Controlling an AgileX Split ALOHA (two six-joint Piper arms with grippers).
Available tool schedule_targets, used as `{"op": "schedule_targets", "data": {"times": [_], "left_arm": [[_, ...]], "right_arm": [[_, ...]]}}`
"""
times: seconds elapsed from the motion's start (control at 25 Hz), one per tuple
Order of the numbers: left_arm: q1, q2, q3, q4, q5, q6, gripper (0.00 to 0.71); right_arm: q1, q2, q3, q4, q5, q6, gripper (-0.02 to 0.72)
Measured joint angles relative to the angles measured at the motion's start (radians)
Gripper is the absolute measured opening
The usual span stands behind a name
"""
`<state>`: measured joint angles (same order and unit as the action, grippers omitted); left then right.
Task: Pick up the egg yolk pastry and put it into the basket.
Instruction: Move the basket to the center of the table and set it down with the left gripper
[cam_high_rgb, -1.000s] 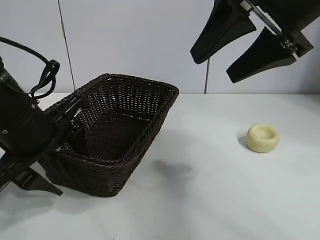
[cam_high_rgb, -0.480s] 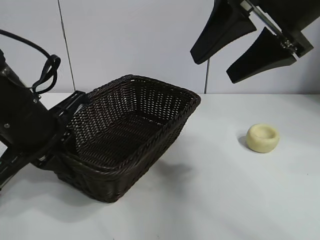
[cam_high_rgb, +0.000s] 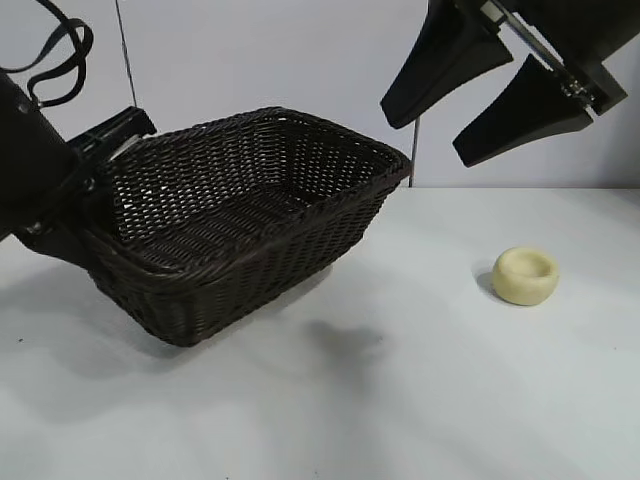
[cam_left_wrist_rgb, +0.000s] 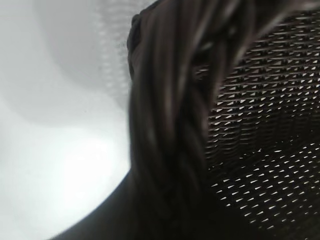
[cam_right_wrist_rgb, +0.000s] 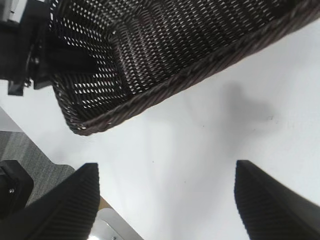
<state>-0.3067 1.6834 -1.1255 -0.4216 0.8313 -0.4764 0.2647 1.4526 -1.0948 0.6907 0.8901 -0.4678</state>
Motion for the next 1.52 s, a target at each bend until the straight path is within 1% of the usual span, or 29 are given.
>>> {"op": "schedule_targets", "data": {"times": [0.24, 0.44, 0.52, 0.64, 0.76, 0.84, 0.96, 1.12, 1.36, 1.52], "left_arm": [[0.0, 0.095, -0.096, -0.056, 0.109, 0.2, 0.098], [0.0, 0.166, -0.203, -0.053, 0.194, 0.328, 0.098], [0.007, 0.194, -0.249, -0.042, 0.241, 0.373, 0.098], [0.037, 0.234, -0.313, -0.026, 0.304, 0.438, 0.098], [0.08, 0.268, -0.362, -0.017, 0.347, 0.509, 0.098], [0.093, 0.284, -0.388, -0.011, 0.359, 0.558, 0.098], [0.092, 0.31, -0.417, -0.011, 0.371, 0.611, 0.098], [0.09, 0.339, -0.427, -0.014, 0.371, 0.628, 0.098], [0.09, 0.381, -0.428, -0.013, 0.322, 0.632, 0.098], [0.09, 0.412, -0.428, -0.009, 0.311, 0.651, 0.098]], "right_arm": [[0.0, 0.0, 0.0, 0.0, 0.001, 0.0, 0.54], [0.0, 0.0, 0.0, 0.0, 0.009, 0.0, 0.54], [0.0, 0.0, 0.0, 0.0, 0.009, 0.0, 0.54], [0.0, 0.0, 0.0, 0.0, 0.009, 0.0, 0.54], [0.0, 0.0, 0.0, 0.0, 0.009, 0.0, 0.54], [0.0, 0.0, 0.0, 0.0, 0.009, 0.0, 0.54], [0.0, 0.0, 0.0, 0.0, 0.009, 0.0, 0.54], [0.0, 0.0, 0.0, 0.0, 0.009, 0.0, 0.54], [0.0, 0.0, 0.0, 0.0, 0.009, 0.0, 0.54], [0.0, 0.0, 0.0, 0.0, 0.009, 0.0, 0.54]]}}
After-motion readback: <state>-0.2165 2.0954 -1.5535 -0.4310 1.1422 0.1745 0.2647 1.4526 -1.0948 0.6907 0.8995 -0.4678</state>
